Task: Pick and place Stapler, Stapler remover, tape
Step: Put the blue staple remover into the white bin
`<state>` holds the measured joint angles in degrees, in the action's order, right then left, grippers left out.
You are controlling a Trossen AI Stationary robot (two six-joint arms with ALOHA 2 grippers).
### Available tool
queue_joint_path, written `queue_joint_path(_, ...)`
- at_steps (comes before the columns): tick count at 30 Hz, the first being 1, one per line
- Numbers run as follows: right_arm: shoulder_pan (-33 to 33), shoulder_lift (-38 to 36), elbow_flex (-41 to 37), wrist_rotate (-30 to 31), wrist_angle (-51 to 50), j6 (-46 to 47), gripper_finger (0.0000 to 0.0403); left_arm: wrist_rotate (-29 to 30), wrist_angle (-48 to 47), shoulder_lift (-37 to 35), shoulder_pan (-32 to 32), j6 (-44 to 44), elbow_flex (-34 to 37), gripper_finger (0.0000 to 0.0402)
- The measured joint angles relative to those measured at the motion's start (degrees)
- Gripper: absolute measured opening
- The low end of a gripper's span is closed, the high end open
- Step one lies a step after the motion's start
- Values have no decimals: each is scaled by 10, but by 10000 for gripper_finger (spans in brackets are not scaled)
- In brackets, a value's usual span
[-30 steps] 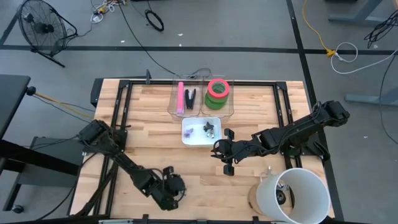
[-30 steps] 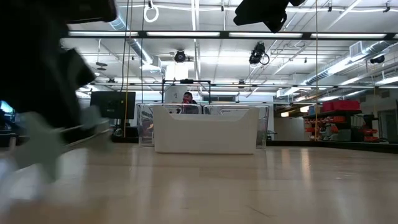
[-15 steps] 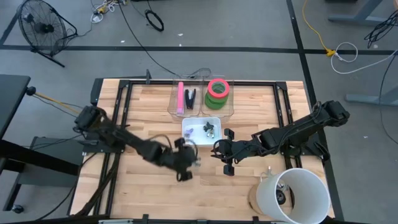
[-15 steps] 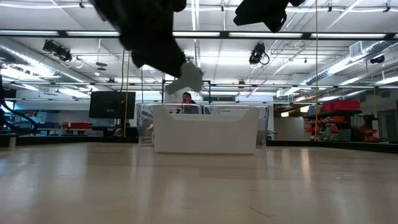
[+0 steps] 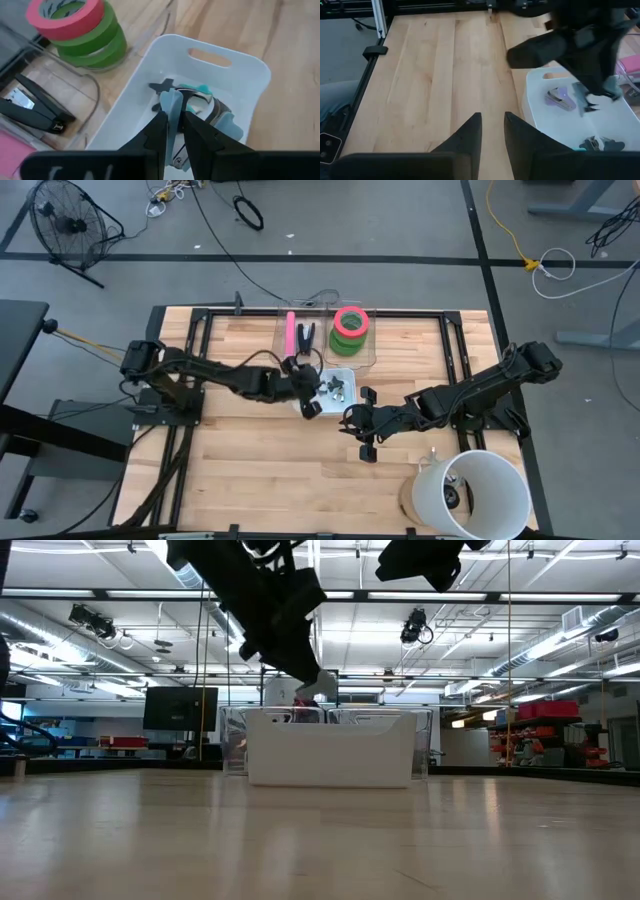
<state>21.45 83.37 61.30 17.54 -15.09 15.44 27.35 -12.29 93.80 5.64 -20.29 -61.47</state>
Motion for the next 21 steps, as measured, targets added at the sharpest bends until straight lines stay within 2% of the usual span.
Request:
queue_joint_path(3, 0, 0, 0, 0, -1, 0, 82, -23, 0, 0, -20, 0, 0, 68)
queue_joint_path(8, 0, 0, 0, 0, -1, 0, 82, -26, 1, 0, -39, 20, 0, 69)
queue_joint_path(11, 0, 0, 0, 0, -1, -1, 82, -17, 2, 0, -47, 61, 0, 70)
queue_joint_path(14, 0, 0, 0, 0, -1, -1, 82, 8, 15, -2, -52, 57, 0, 71)
queue_joint_path(21, 0, 0, 0, 0, -3, -1, 82, 6, 25, -2, -51, 66, 0, 71)
